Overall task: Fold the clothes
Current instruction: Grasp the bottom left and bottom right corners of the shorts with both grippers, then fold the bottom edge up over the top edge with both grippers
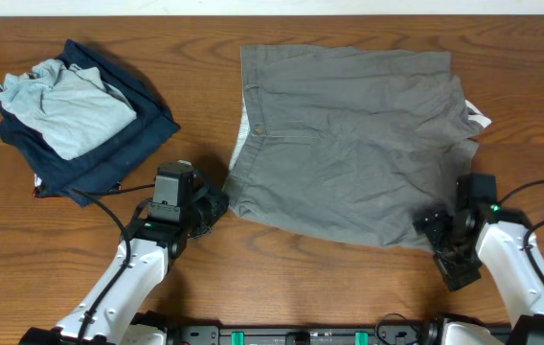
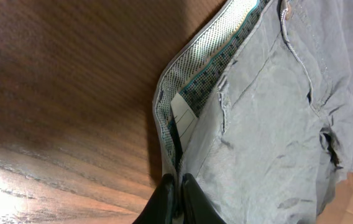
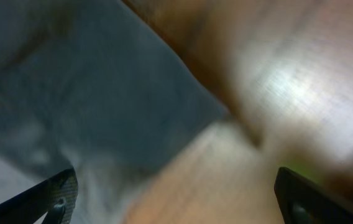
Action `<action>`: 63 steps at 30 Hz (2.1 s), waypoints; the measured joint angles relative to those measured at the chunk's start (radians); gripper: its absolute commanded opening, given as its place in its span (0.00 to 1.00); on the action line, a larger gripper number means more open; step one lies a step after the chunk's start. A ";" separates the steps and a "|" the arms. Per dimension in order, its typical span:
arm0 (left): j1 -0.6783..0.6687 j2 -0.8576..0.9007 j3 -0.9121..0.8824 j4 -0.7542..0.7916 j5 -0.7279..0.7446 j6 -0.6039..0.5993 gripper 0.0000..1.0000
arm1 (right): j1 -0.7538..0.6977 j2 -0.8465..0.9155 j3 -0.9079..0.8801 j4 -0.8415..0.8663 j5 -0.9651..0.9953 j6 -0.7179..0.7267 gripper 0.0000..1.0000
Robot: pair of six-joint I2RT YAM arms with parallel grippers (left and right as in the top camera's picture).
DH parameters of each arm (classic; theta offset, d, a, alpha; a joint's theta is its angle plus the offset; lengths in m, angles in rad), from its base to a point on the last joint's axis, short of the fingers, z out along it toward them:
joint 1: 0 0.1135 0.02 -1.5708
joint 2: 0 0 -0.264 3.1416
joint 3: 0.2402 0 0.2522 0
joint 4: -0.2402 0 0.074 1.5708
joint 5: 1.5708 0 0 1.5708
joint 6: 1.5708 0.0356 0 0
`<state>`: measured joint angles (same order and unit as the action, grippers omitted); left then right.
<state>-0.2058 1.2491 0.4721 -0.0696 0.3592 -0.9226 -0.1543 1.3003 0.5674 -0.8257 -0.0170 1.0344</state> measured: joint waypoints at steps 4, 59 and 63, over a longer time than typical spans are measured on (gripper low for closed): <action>0.000 0.000 0.000 -0.002 0.000 0.000 0.06 | 0.000 -0.002 -0.043 0.086 0.020 0.019 0.91; 0.069 0.270 0.319 0.436 -0.002 0.224 0.06 | -0.019 0.193 0.603 0.373 -0.062 -0.601 0.01; 0.071 0.429 0.411 0.483 -0.011 0.224 0.06 | 0.002 0.290 0.603 0.526 -0.053 -0.597 0.01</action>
<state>-0.1345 1.6783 0.8829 0.4129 0.3481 -0.6983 -0.1520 1.5902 1.1706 -0.2993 -0.0700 0.4370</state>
